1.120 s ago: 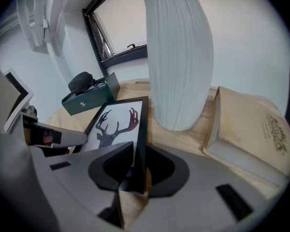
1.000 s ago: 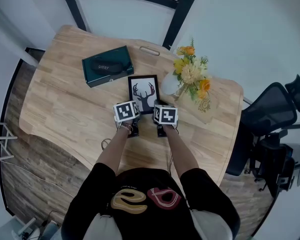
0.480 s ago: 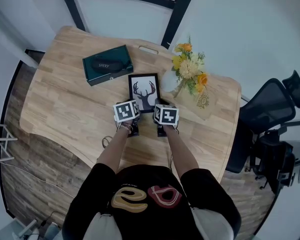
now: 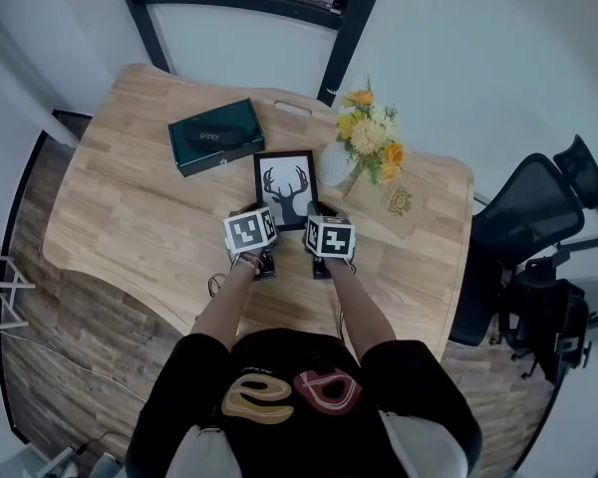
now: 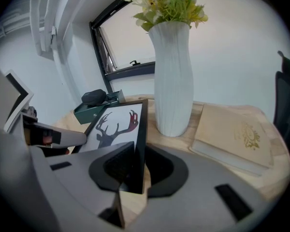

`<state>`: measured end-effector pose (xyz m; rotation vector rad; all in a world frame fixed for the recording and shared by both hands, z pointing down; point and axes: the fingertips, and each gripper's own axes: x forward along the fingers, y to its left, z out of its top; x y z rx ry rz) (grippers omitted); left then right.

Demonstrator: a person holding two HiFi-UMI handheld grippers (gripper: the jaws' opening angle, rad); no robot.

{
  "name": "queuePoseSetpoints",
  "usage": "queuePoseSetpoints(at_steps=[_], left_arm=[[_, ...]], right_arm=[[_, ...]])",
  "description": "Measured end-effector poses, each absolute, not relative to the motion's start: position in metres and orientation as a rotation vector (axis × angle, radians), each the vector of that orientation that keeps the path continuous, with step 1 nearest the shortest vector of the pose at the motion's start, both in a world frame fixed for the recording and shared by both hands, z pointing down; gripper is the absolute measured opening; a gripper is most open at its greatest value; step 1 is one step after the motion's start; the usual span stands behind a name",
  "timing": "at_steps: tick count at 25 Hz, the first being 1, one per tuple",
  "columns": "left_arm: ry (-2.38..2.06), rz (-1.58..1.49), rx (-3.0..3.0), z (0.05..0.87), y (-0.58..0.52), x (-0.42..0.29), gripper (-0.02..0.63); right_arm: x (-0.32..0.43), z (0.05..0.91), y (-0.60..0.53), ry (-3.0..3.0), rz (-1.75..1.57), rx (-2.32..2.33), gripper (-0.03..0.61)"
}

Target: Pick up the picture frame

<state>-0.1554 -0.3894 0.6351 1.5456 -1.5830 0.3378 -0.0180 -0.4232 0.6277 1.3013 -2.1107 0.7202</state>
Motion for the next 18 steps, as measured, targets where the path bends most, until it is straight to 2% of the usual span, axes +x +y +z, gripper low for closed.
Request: queuePoseSetpoints(at_steps=[18], left_arm=[[-1.636, 0.267, 1.629, 0.587, -0.337, -0.154, 0.08]], right_arm=[[-0.018, 0.576, -0.372, -2.204, 0.595, 1.296, 0.082]])
